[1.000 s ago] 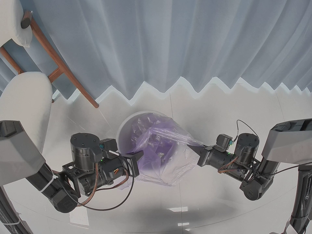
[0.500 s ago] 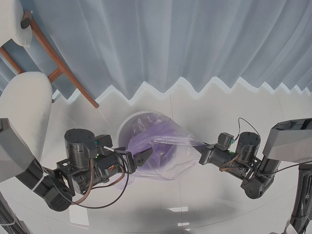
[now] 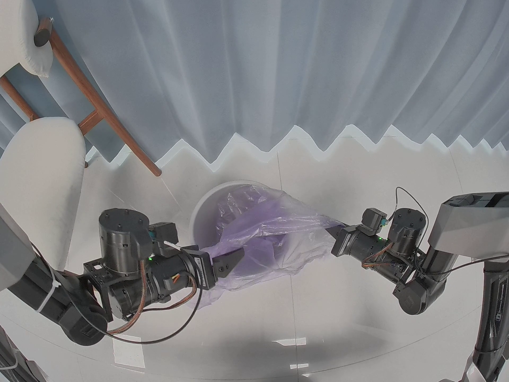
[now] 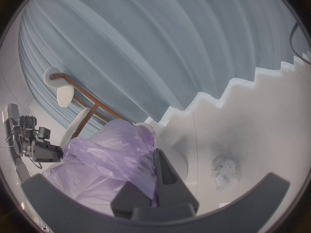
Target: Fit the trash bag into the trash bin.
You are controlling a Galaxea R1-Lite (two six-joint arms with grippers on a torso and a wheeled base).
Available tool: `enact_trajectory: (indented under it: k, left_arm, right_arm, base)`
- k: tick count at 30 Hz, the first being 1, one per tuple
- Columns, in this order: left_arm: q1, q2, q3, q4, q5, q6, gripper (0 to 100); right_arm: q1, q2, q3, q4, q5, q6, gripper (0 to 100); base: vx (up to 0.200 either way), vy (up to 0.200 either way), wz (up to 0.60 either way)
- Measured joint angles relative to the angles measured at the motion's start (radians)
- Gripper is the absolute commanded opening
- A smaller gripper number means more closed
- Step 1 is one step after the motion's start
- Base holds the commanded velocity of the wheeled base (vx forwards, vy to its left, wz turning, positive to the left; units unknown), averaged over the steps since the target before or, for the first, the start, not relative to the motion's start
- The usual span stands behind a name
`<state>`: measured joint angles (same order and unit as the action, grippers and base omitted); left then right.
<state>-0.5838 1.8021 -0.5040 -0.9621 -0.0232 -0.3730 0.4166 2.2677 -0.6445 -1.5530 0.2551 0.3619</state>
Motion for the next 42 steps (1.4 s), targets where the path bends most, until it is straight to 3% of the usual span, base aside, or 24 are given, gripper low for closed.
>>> enact_trajectory:
  k: [8,14,24,33,42]
  left_arm:
    - [-0.08,0.033,0.042,0.002,0.074,0.005,100]
    - [-0.104,0.117,0.068,-0.014,0.156,0.064,100]
    - [-0.158,0.327,0.086,-0.237,0.252,0.107,100]
    - [-0.236,0.484,0.091,-0.419,0.265,0.109,100]
    - [-0.234,0.486,0.089,-0.508,0.246,0.105,100]
  right_arm:
    - [-0.016,0.011,-0.011,0.0,0.0,0.0,0]
    - [-0.017,0.013,-0.011,0.0,0.001,0.0,0]
    - [-0.01,0.016,-0.004,0.0,0.001,-0.017,0]
    - [-0.006,0.018,0.0,0.0,0.0,-0.02,0]
    - [-0.014,0.018,-0.008,0.0,0.001,-0.021,0]
  base:
    - [0.0,0.0,0.0]
    - [0.0,0.0,0.0]
    - [0.0,0.0,0.0]
    - [0.0,0.0,0.0]
    - [0.0,0.0,0.0]
